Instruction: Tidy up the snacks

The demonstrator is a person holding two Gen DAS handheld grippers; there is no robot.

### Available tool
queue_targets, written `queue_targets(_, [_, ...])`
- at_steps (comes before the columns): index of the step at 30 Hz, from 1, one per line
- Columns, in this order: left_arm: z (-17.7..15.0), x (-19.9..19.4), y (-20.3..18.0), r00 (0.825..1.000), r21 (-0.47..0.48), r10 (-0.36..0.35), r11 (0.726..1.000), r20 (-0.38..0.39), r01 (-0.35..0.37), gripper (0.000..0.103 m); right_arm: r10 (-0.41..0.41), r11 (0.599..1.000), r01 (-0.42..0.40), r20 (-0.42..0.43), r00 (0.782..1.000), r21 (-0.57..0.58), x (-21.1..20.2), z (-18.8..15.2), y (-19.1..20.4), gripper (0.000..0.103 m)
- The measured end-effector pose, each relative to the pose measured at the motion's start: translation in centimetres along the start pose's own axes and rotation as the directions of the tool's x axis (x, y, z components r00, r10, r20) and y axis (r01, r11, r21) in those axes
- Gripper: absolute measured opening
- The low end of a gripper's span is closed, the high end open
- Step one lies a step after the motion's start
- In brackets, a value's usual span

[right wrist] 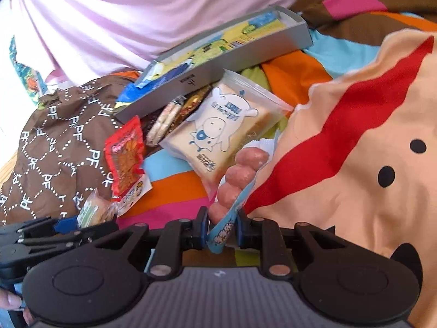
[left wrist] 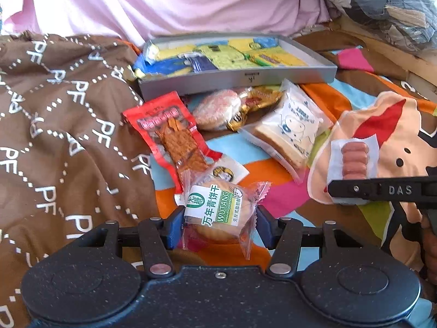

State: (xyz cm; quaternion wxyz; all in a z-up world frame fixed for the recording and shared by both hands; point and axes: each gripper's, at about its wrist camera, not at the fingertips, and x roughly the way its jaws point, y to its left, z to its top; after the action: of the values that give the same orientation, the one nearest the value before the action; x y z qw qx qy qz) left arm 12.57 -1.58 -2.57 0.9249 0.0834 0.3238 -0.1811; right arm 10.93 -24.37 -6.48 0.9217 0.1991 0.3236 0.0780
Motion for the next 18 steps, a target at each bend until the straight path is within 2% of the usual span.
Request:
queue_targets(6, [0.5,-0.9,-0.2,0.996,-0.007,0.020,1.000,0.088,-0.020,0.056,0.023,0.996,-0.019,0.046,0.999,-0.088,-1.6,-0.1,0.6,0.019])
queue_targets(15, [0.5,-0.7,0.1,0.997,-0.033,0.018,0.999,0.075,-0.015,0.056,-0.025,0.993,0.026,0.012,1.000,-0.113,-0.7,-0.1,0.8,0.020])
queue_targets(18, [0.5,-0.7,0.1,0.997,-0.029,0.010,1.000,0.079,-0.008,0.056,-0.049,0.993,0.042,-0.058,0.997,-0.111,0.8,0.1,0.8,0.022])
